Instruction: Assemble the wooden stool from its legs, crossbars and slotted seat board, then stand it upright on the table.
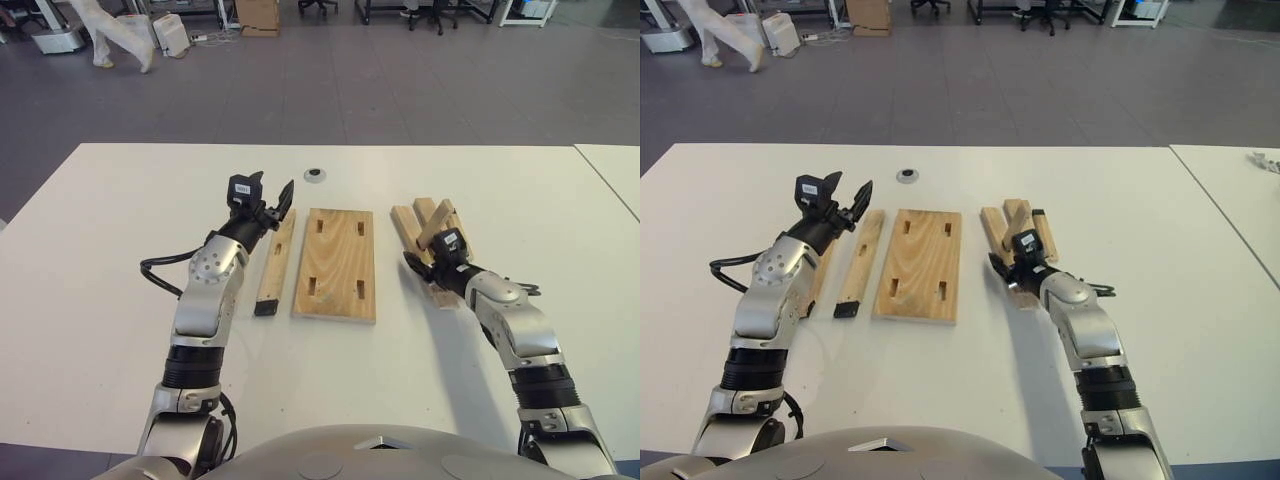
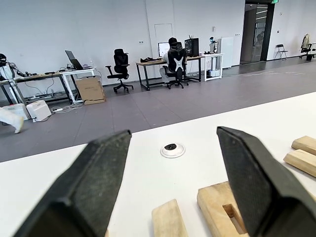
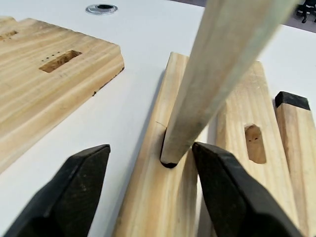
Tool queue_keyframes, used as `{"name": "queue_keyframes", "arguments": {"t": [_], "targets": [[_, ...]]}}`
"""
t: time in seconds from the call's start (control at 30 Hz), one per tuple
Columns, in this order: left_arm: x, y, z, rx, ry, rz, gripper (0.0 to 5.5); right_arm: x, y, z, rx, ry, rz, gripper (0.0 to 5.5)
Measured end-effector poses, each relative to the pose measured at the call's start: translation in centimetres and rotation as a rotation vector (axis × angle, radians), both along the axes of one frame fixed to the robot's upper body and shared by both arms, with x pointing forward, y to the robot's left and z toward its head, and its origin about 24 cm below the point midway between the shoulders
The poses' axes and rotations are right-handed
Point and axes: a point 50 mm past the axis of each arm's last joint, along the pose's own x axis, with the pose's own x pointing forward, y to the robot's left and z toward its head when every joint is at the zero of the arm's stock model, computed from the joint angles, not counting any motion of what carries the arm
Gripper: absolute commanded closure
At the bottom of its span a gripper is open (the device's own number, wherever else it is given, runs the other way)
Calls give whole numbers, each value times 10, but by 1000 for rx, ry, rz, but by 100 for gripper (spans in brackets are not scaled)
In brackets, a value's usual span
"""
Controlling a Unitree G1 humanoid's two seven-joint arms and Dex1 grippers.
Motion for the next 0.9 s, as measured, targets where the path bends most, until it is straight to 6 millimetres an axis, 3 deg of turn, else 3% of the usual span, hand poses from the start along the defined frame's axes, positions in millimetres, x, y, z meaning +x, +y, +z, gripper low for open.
{"name": "queue_keyframes", "arguments": {"t": [0.2,0.37,0.5,0.57,0.63,0.77,0.9], "targets": [[0,-2,-1,-5,2,7,232,-6,-1,3,-37,91,-12,239],[-2,-3,-4,-11,12,12,232,-17,-1,2,-53,130,10,334],[-2,-4,-4,-15,13,10,232,-15,-2,3,-88,111,-4,340],[-2,-5,-5,-31,25,5,196,-14,-2,3,-77,104,-26,340],[-3,-11,-10,-203,134,-38,149,-9,3,15,3,24,-6,340],[-3,-36,-2,-657,316,-204,145,-10,35,62,142,-230,245,340],[-3,-48,24,-933,343,-345,145,-17,53,74,186,-316,408,340]]}}
